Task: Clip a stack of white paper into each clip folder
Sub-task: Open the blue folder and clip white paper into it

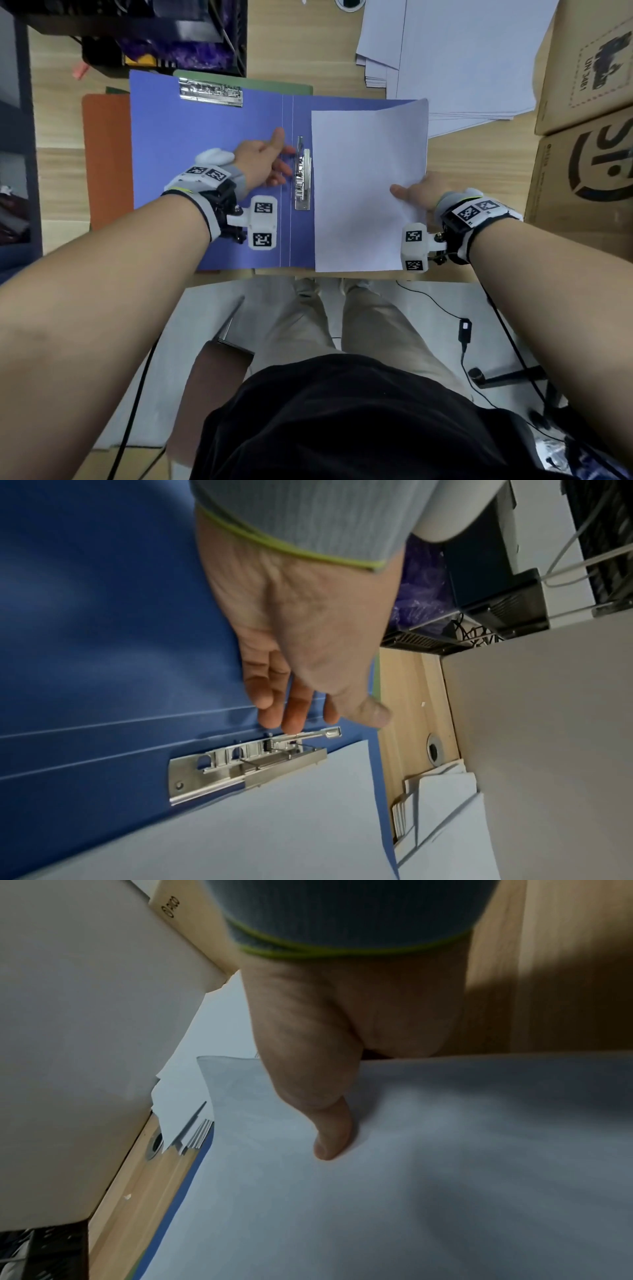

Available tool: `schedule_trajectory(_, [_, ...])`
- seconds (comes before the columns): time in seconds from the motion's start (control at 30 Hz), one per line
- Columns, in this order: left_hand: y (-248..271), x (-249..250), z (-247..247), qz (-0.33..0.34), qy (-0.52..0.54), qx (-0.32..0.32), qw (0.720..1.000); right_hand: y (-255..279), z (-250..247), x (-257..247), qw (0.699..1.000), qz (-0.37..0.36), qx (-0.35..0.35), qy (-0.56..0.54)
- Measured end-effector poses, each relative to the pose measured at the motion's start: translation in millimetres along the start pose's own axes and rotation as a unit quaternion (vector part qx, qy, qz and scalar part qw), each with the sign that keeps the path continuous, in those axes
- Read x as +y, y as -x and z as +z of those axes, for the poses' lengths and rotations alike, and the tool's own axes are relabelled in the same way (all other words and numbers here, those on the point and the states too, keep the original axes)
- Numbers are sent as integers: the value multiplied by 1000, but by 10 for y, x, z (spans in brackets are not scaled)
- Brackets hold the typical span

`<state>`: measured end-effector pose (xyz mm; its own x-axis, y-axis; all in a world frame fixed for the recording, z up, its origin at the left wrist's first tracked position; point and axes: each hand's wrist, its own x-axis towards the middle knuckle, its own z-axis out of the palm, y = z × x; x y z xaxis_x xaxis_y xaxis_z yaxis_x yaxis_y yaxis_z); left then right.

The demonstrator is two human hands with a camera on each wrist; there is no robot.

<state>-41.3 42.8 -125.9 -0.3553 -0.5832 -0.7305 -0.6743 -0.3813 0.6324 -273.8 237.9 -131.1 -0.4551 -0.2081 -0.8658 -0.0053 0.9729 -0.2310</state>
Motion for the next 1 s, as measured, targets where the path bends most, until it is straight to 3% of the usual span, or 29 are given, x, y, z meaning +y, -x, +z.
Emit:
schedule_trajectory(0.13, [-74,-5,71,22,-10,13,1000,48,-9,-15,1000,18,-2,19])
schedule_trajectory(0.33, [-109,-36,99,36,-50,5,998,-21,50,-80,999,13,-17,-47])
schedule_trajectory(0.57, [-101,-9,62,42,-71,-5,997,90,142,-183,1000,20,-5,-15])
schedule_trajectory(1.0, [-29,53,84,39,-53,-15,998,40,179,-131,999,23,-5,-22])
